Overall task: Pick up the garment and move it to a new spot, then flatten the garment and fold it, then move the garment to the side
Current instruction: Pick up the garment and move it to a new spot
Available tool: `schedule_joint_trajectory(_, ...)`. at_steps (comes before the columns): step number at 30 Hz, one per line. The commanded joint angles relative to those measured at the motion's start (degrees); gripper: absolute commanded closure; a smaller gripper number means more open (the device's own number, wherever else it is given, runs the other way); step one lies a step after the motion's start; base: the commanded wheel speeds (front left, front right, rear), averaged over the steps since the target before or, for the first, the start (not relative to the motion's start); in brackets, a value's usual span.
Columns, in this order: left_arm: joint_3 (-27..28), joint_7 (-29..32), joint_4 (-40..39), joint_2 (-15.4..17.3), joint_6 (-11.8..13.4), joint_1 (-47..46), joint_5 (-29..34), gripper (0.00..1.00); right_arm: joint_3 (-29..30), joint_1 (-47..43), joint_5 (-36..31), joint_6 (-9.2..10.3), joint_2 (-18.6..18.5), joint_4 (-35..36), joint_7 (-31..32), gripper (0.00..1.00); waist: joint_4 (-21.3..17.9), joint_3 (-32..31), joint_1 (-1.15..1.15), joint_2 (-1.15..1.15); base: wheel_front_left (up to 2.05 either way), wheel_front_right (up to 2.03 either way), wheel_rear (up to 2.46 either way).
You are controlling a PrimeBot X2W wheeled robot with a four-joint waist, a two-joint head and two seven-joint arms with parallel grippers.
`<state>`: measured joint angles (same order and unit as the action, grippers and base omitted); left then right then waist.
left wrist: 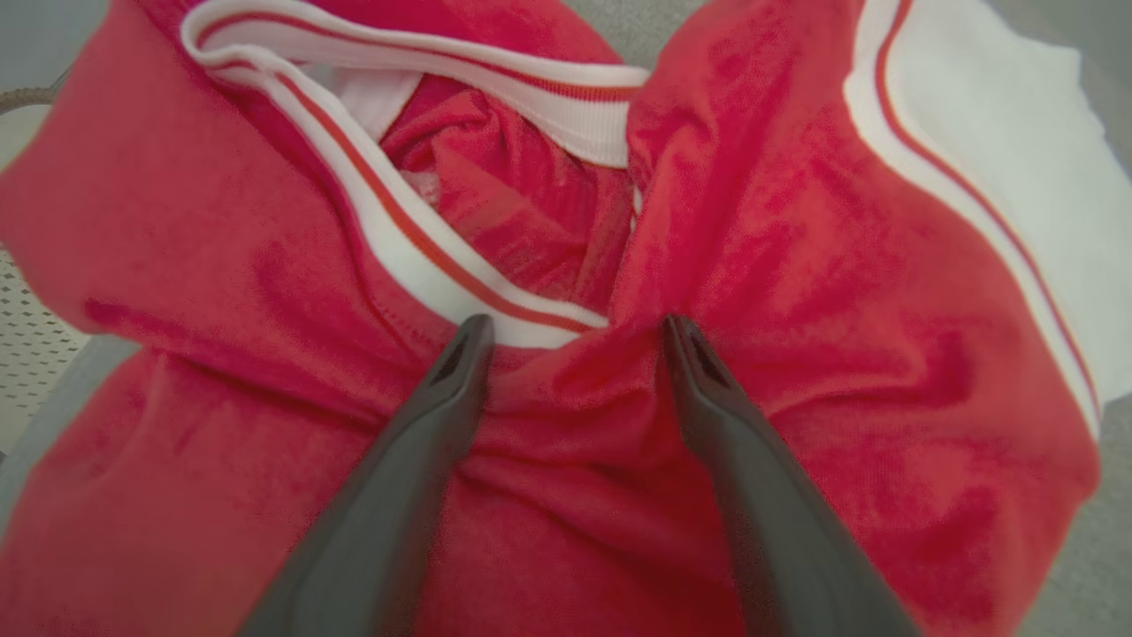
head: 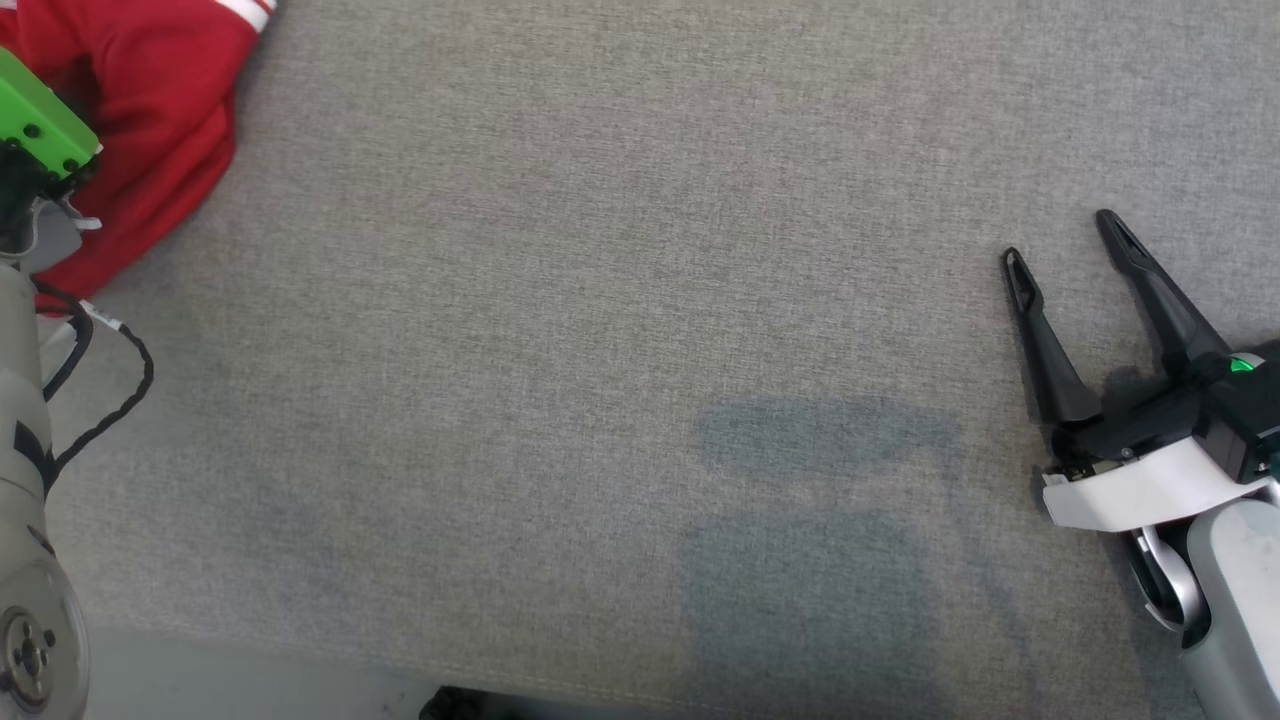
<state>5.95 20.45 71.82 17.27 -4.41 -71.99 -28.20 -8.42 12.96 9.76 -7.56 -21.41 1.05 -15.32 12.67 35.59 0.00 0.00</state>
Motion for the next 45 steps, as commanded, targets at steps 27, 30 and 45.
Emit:
schedule_joint_trajectory(27,-2.68,-20.36,-5.25,-1.65,-2.94,6.05,-0.61,1.00,-1.35,0.74,0.86,0.07,3.08,-3.49,0.25,0.00,-0.28,-3.95,0.00,0.00,0.00,0.00,0.00)
schedule_joint_trajectory(30,-4.69,-25.25,-7.12,-0.55,-3.10,6.74,0.61,1.00,-1.74,0.53,1.01,0.07,4.24,-3.91,0.22,0.00,-0.83,-6.63,0.00,0.00,0.00,0.00,0.00)
schedule_joint_trajectory(45,-19.23,-31.86,-26.33,3.47,-3.12,11.27,-2.99,1.00,-1.77,-3.77,2.12,0.08,11.40,-6.90,0.16,0.00,-6.31,-22.53,0.00,0.00,0.00,0.00,0.00)
